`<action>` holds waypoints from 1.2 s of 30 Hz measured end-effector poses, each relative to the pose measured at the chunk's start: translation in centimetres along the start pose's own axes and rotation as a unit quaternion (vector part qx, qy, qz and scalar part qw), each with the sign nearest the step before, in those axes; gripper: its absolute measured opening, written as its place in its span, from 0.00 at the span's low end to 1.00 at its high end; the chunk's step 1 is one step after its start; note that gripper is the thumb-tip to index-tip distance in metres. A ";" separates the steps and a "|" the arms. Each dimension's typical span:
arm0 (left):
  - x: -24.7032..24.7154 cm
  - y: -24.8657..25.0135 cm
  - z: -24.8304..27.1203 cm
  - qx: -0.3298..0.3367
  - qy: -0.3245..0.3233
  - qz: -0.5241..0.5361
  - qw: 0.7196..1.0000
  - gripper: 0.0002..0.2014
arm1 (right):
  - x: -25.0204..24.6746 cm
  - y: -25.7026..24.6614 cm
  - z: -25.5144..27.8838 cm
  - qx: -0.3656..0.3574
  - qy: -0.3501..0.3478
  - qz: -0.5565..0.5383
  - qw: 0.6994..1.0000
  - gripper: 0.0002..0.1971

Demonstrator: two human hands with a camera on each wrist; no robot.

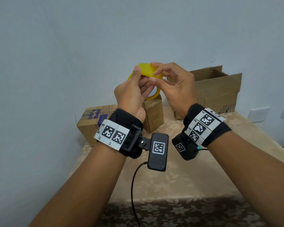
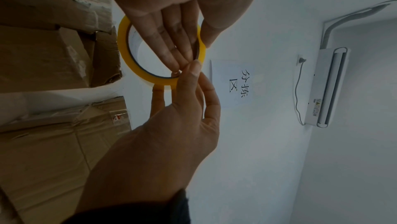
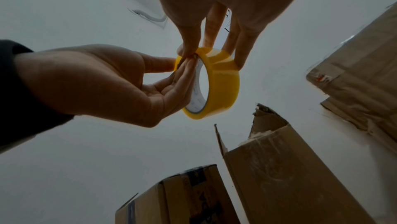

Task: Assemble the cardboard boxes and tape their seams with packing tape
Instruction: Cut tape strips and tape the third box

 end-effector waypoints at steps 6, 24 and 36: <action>0.0 -0.2 0.1 -0.001 0.004 -0.004 1.000 0.11 | -0.1 0.1 -0.3 -0.003 -0.017 0.017 1.000 0.08; -0.1 0.0 -0.2 0.026 0.012 -0.032 0.999 0.11 | 0.0 -0.3 -0.2 -0.020 -0.056 0.050 0.997 0.09; -0.2 0.3 -0.5 0.032 0.004 -0.030 0.999 0.11 | 0.4 -0.1 0.1 -0.005 -0.010 -0.001 1.000 0.10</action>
Point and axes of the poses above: each hand's wrist, its own z-axis away from the middle knuckle, its own x-axis out of the palm, y = z × x, the point moved 6 cm from there along -z, towards the middle knuckle, and after that the axes turned 4 degrees about y, right-handed, at the moved point
